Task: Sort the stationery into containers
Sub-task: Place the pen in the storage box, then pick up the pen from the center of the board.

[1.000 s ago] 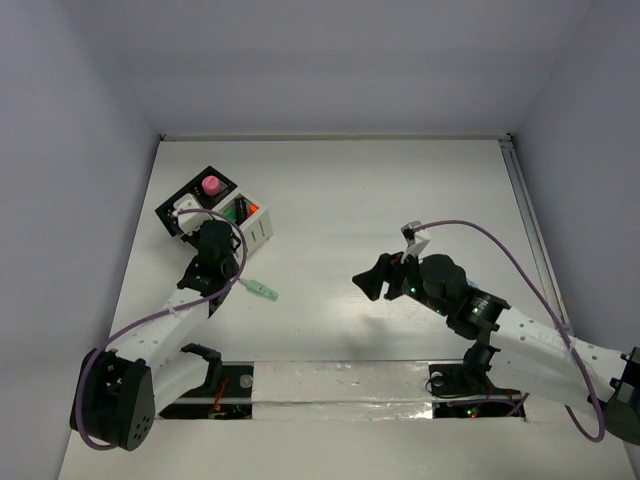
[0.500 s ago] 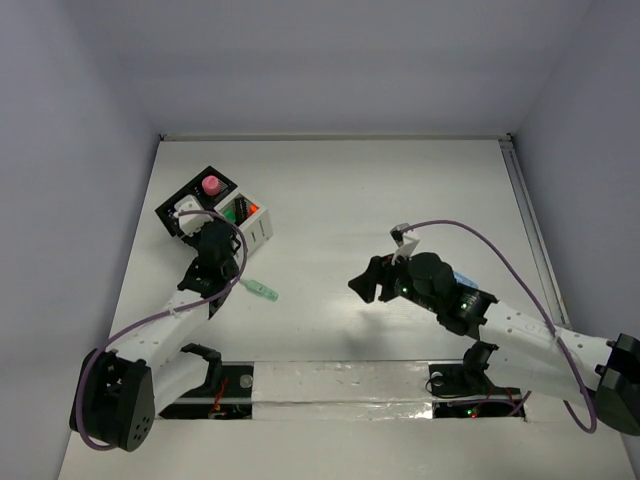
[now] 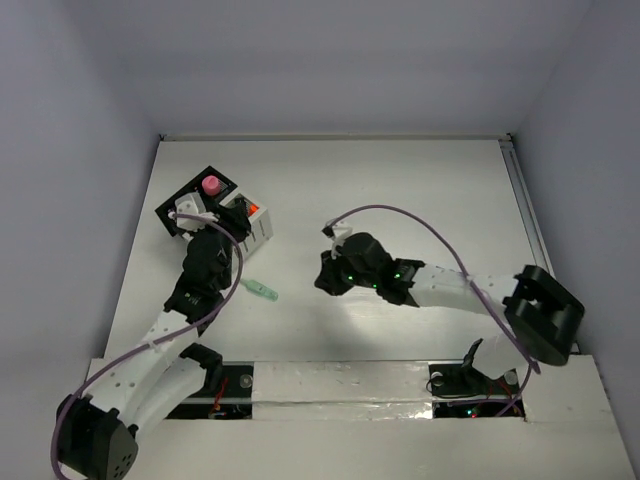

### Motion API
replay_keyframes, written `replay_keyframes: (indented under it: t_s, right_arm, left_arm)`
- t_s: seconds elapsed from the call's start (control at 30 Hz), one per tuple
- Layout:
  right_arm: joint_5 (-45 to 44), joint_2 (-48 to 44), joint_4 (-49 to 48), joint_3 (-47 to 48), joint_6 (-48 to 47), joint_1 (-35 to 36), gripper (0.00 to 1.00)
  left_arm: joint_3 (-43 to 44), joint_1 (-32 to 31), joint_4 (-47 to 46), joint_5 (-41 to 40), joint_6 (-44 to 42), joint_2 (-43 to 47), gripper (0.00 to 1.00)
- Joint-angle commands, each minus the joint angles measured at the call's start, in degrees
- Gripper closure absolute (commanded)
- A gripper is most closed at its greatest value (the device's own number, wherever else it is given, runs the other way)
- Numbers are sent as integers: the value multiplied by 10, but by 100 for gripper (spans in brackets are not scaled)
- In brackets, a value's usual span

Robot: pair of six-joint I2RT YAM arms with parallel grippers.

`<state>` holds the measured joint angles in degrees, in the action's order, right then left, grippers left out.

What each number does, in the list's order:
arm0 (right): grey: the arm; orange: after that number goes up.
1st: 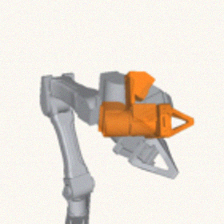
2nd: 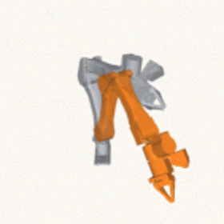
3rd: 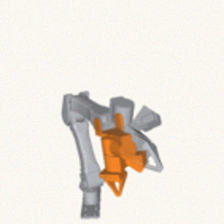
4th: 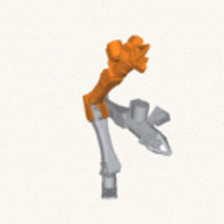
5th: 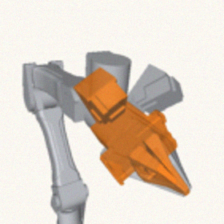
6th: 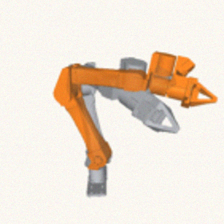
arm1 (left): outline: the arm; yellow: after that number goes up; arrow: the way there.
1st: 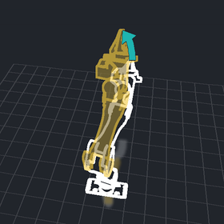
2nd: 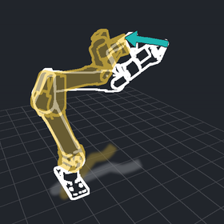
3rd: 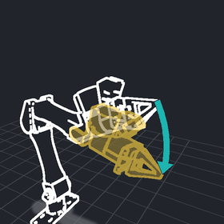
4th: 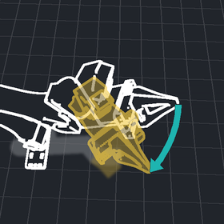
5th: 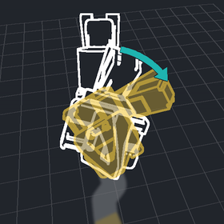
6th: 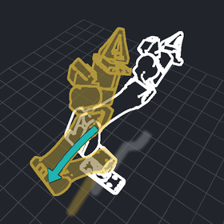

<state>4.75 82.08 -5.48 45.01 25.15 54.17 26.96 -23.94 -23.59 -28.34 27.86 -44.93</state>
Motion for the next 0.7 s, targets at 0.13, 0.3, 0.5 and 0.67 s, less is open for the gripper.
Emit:
replay_keyframes:
  t_s: [0.13, 0.3, 0.5, 0.67]
  right_arm:
    - [24, 166, -14, 154, -88, 58, 38]
    - [21, 241, 4, 216, -135, 72, 29]
    - [21, 316, 25, 265, -191, 98, 30]
    - [5, 351, 23, 285, -194, 98, 35]
  left_arm:
    - [42, -16, 43, 113, 24, 77, 76]
    - [39, -16, 73, 133, 26, 134, 77]
    - [32, -16, 81, 162, 32, 163, 78]
    - [27, -16, 82, 173, 36, 181, 79]
